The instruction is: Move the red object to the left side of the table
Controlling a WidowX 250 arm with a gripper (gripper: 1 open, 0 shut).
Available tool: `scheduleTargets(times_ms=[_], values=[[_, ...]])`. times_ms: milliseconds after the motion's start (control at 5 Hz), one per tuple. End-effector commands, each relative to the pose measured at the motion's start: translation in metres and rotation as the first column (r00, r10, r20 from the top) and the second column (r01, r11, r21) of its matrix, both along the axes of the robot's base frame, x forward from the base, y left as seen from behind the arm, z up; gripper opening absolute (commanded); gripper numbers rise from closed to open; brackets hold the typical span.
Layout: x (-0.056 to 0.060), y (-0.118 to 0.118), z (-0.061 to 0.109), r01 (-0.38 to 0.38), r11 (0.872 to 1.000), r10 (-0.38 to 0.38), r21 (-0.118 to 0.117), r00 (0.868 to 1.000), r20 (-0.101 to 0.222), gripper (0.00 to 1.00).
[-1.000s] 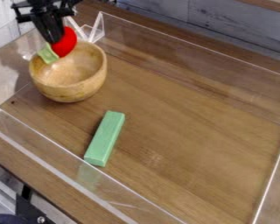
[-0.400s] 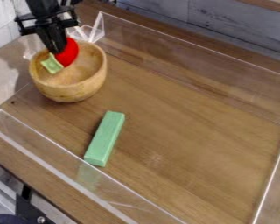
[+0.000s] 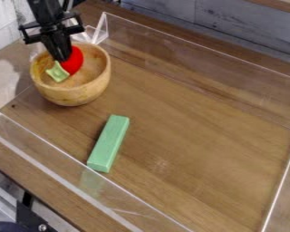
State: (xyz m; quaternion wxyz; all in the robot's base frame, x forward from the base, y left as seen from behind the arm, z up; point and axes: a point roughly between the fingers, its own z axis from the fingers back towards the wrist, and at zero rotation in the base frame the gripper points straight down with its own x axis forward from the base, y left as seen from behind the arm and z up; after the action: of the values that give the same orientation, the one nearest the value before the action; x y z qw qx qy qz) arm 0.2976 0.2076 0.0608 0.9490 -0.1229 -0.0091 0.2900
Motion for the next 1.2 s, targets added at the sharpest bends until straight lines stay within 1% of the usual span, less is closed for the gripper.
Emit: scheduleTargets(times_ms=[0, 400, 600, 800, 1000], values=[[0.01, 0.008, 0.018, -0.042, 0.999, 0.041, 0.02, 0.998, 0.043, 0.0], [0.011, 0.011, 0.011, -0.092, 0.996, 0.092, -0.023, 0.996, 0.017, 0.0], [0.011, 0.011, 0.007, -0.113, 0.993, 0.113, -0.047, 0.994, 0.001, 1.0], [0.011, 0.011, 0.005, -0.135, 0.988, 0.134, -0.076, 0.991, -0.016, 1.0], [0.011, 0.011, 0.01, -0.149, 0.984, 0.148, -0.101, 0.989, -0.023, 0.0]])
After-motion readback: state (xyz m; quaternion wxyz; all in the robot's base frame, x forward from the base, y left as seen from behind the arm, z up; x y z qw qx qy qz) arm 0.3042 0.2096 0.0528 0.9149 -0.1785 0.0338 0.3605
